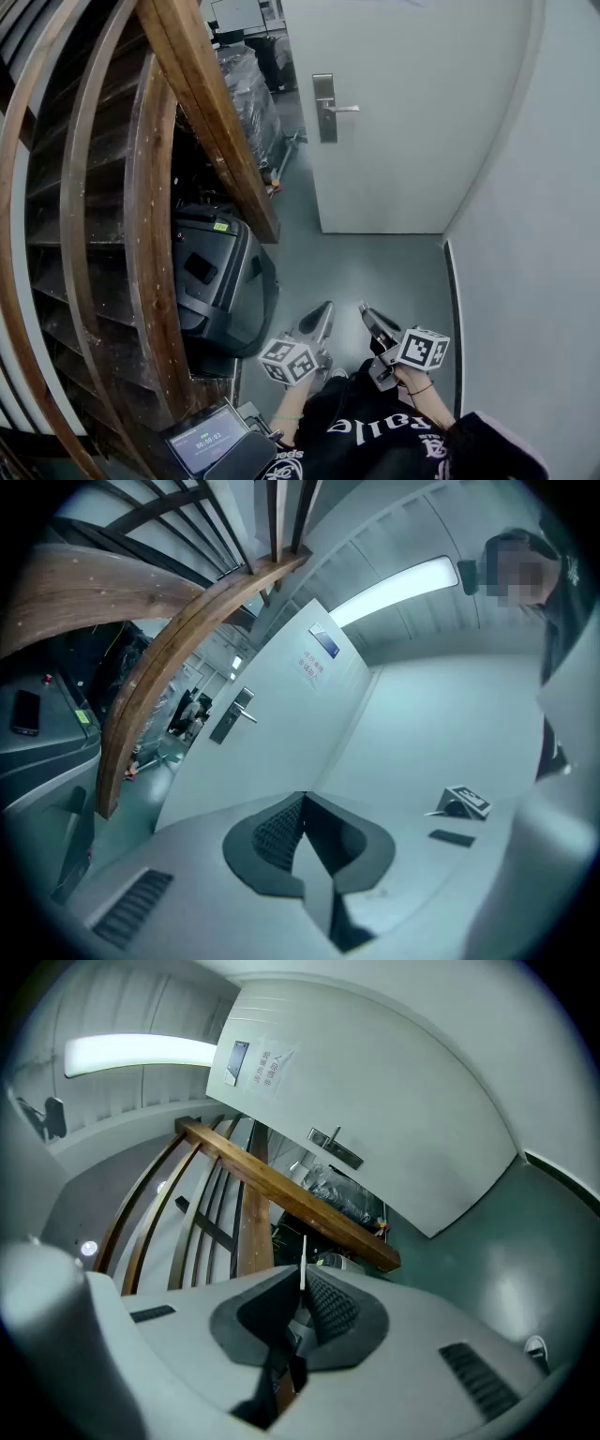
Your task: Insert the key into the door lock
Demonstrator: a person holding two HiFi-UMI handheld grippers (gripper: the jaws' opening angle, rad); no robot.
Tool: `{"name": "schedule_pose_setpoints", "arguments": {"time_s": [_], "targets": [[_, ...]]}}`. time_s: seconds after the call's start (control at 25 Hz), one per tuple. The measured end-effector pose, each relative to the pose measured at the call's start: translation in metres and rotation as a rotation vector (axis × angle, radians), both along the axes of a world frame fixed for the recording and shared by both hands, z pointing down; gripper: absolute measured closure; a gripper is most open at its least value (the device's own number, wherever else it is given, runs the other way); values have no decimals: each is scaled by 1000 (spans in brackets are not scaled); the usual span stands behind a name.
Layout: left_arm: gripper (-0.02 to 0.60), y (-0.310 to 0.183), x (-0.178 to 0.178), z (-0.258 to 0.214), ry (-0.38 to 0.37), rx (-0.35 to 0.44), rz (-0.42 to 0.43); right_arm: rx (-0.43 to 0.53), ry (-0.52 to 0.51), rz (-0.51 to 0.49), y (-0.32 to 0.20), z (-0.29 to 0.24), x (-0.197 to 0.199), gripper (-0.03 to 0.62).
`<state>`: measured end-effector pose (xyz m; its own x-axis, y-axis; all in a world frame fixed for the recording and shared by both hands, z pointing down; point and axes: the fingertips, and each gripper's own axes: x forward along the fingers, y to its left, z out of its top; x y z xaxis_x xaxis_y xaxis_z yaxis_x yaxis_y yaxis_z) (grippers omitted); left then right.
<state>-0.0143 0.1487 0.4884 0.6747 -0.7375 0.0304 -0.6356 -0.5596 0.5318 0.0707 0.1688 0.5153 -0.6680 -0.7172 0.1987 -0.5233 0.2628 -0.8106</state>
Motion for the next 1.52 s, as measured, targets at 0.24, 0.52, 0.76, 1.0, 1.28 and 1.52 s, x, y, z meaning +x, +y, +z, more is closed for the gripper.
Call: {"name": "schedule_pose_setpoints", "arguments": {"time_s": [0.24,0.52,0.76,1.0,1.28,1.52], "targets": [[577,-22,-11,11,13,-14,-8,-6,-15,1,-19,-2,-12,557],[577,-63,-21,23,22,-40,-32,-18,-11,23,-57,5,-6,557],[577,-121,-27,21,2,-33,-44,-11,-41,10,-124,5,-12,557],[577,-201,-25,7,-5,-15,-70,22,-38,-34,-216,-6,-11,557],[577,-290,-3,-3,-7,9,-90,34,-44,-79,-304,-10,0,557],[577,-330,20,8,-17,-26,-55,0,-51,-67,-348,3,15,557]]}}
